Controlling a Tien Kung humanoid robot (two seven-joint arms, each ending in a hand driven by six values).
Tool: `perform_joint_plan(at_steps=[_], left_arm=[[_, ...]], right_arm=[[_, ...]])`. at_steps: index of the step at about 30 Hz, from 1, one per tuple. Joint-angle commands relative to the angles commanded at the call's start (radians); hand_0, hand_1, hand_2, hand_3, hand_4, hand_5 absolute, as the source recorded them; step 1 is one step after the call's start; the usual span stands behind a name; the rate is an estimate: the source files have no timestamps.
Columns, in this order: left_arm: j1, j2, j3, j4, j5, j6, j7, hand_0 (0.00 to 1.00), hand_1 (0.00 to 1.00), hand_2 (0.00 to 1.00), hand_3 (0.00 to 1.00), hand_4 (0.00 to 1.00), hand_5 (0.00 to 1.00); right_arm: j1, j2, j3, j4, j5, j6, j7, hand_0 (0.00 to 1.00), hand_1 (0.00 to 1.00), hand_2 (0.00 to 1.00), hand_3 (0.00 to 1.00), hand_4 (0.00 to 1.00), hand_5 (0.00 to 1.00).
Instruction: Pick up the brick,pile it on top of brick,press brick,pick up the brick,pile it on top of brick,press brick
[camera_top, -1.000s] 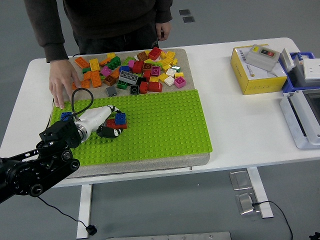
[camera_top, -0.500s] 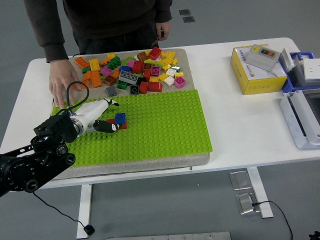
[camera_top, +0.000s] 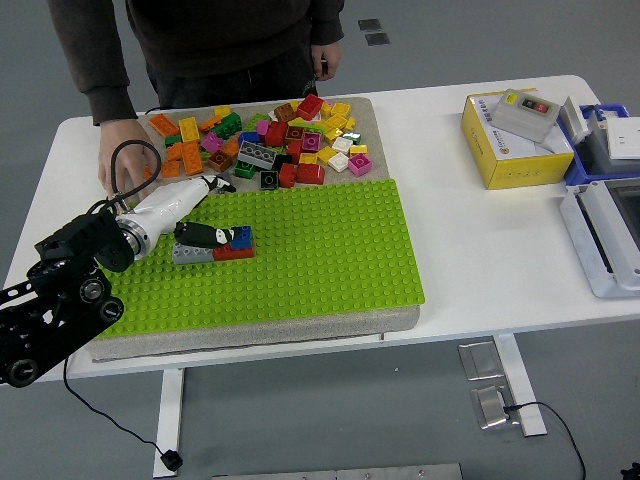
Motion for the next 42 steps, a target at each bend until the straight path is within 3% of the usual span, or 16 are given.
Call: perform_joint_plan(at_steps=[3, 4, 9, 10, 13, 15, 16, 27, 28, 40, 42], left_arm=[[0.015, 0.028, -0.029, -0.037, -0.006, 0.011, -0.03, 0.977, 0.996, 0.998, 0.748, 0.755, 0.551], [0.018, 0.035, -0.035, -0.046, -0.009, 0.015, -0.038, 0.998, 0.998, 0.998, 0.585, 0.788, 0.738], [0.017, 0.066, -0.036, -0.065, -0.019, 0.025, -0.074, 0.998, 0.998, 0.998, 0.585, 0.788, 0.738], [0.015, 0.069, -0.033, -0.063, -0.021, 0.029, -0.082, 0.998, 0.998, 0.998, 0.57, 0.781, 0.92], [0.013, 0.069, -0.029, -0.052, -0.022, 0.041, -0.101, 0.998, 0.998, 0.998, 0.57, 0.781, 0.92], [0.012, 0.061, -0.026, -0.036, -0.017, 0.059, -0.122, 0.998, 0.998, 0.998, 0.57, 0.781, 0.92], [0.012, 0.055, -0.024, -0.026, -0.013, 0.07, -0.134, 0.998, 0.998, 0.998, 0.57, 0.759, 0.985], [0.023, -0.015, 0.021, 0.108, 0.084, 0.175, -0.219, 0.998, 0.998, 0.998, 0.576, 0.723, 0.998], [0.024, -0.023, 0.029, 0.121, 0.092, 0.184, -0.224, 0.998, 0.998, 0.998, 0.585, 0.673, 0.998], [0.022, -0.064, 0.105, 0.212, 0.131, 0.216, -0.235, 0.998, 0.998, 0.998, 0.588, 0.648, 0.998], [0.021, -0.07, 0.114, 0.227, 0.134, 0.225, -0.237, 0.998, 0.998, 0.998, 0.592, 0.6, 0.998]], right_arm=[[-0.001, 0.0, -0.001, 0.0, 0.003, 0.0, 0.001, 0.595, 0.522, 0.511, 0.679, 0.103, 0.928], [-0.001, 0.0, -0.001, 0.0, 0.002, 0.0, 0.001, 0.595, 0.522, 0.516, 0.678, 0.102, 0.926], [0.0, -0.001, 0.002, -0.001, -0.002, 0.0, 0.0, 0.595, 0.522, 0.516, 0.678, 0.102, 0.926], [0.0, -0.002, 0.002, -0.001, -0.003, 0.0, 0.0, 0.596, 0.522, 0.516, 0.678, 0.104, 0.925], [0.001, -0.002, 0.004, -0.001, -0.007, 0.0, -0.001, 0.596, 0.522, 0.516, 0.678, 0.104, 0.925], [0.001, -0.001, 0.004, -0.001, -0.007, 0.0, -0.001, 0.596, 0.522, 0.516, 0.678, 0.104, 0.925], [0.001, -0.001, 0.004, -0.001, -0.008, 0.0, -0.001, 0.597, 0.523, 0.514, 0.679, 0.105, 0.925], [0.001, 0.0, 0.007, -0.002, -0.014, 0.0, -0.002, 0.597, 0.522, 0.514, 0.68, 0.106, 0.923], [0.001, 0.0, 0.008, -0.002, -0.016, 0.0, -0.002, 0.597, 0.522, 0.511, 0.678, 0.107, 0.923], [-0.001, 0.001, 0.012, -0.002, -0.024, 0.001, -0.004, 0.597, 0.523, 0.511, 0.678, 0.107, 0.921], [-0.001, 0.002, 0.012, -0.002, -0.023, 0.001, -0.004, 0.597, 0.523, 0.511, 0.677, 0.107, 0.921]])
